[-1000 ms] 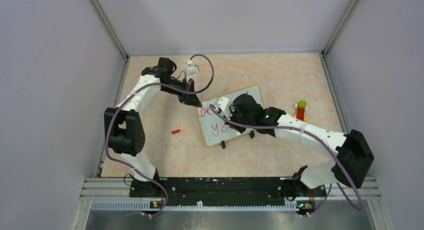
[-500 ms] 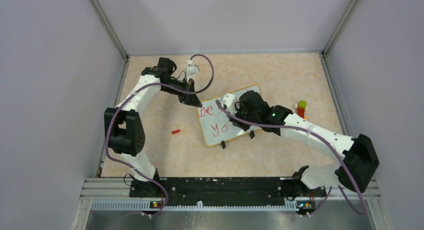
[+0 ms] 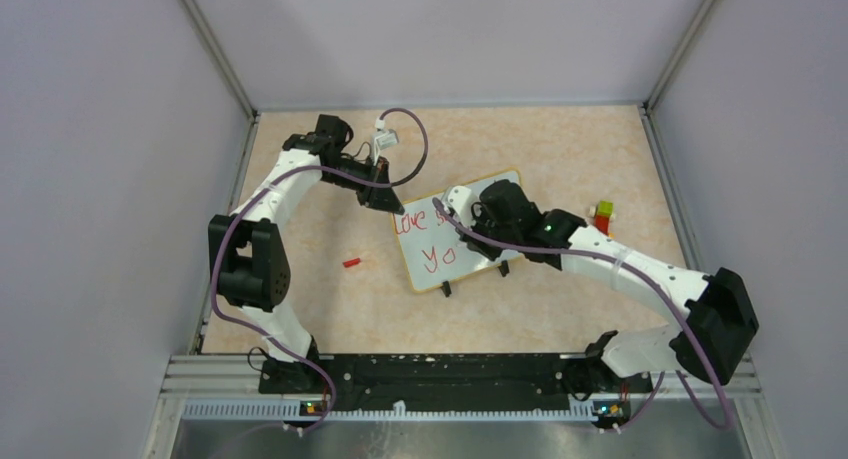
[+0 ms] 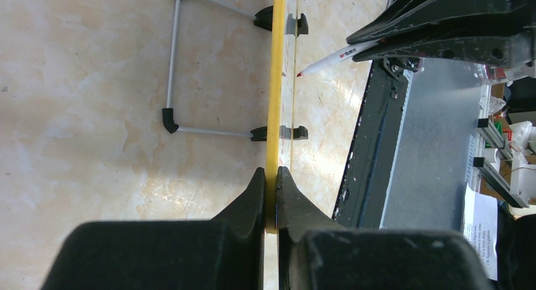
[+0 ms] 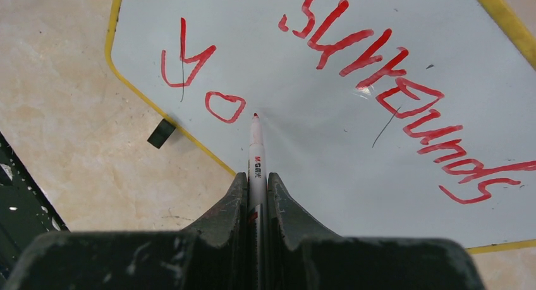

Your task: Write a sentence on the whiteboard

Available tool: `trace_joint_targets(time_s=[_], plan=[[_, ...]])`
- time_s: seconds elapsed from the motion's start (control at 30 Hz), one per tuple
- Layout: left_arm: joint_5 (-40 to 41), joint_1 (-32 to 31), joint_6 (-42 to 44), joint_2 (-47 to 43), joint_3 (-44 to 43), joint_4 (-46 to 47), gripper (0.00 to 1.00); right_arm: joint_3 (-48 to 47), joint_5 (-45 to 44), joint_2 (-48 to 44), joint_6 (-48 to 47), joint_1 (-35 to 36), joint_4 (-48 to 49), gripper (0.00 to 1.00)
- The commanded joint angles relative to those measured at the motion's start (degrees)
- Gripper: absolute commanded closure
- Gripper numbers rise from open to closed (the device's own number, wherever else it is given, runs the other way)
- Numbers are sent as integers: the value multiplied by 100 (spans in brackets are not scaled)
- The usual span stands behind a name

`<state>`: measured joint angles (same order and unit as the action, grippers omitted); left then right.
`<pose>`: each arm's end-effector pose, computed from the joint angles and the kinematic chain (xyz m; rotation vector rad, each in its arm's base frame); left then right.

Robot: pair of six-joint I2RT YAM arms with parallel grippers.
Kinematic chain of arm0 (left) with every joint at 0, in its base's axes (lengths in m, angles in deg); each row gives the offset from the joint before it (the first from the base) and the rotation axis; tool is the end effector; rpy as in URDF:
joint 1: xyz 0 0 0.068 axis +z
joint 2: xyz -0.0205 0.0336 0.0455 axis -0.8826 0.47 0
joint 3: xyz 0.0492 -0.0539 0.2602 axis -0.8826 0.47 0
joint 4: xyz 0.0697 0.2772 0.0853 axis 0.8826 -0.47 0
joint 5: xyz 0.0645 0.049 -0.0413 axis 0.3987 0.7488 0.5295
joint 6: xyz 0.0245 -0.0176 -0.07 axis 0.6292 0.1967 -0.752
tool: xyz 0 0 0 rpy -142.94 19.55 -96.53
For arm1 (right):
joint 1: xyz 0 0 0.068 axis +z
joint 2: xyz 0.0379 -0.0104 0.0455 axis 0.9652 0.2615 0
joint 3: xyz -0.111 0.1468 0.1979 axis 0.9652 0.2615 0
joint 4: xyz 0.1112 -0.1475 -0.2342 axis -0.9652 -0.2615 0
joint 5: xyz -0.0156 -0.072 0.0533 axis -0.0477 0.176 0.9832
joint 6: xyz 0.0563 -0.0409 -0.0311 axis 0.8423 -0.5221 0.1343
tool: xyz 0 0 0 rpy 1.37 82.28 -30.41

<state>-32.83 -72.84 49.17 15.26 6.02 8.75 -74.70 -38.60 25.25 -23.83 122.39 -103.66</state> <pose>0.3721 -0.1287 0.2499 0.9771 2.1692 -1.3113 0.2259 0.2535 0.2477 -1.2797 1.9805 0.3485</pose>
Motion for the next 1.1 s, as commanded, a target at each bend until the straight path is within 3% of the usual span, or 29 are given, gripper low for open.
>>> trace_joint_targets(time_s=[0.0, 0.33, 0.73, 1.07], plan=[[116, -20, -58, -76, -67, 2, 100, -275, -31, 216, -53, -7, 244, 100], [103, -20, -57, -58, -52, 12, 100, -46, -352, 94, 25, -138, 224, 100], [123, -20, -53, -60, -42, 25, 100, 346, -80, 45, -77, -94, 201, 100], [130, -20, -66, -58, -46, 22, 100, 68, -263, -62, -173, -307, 106, 100]])
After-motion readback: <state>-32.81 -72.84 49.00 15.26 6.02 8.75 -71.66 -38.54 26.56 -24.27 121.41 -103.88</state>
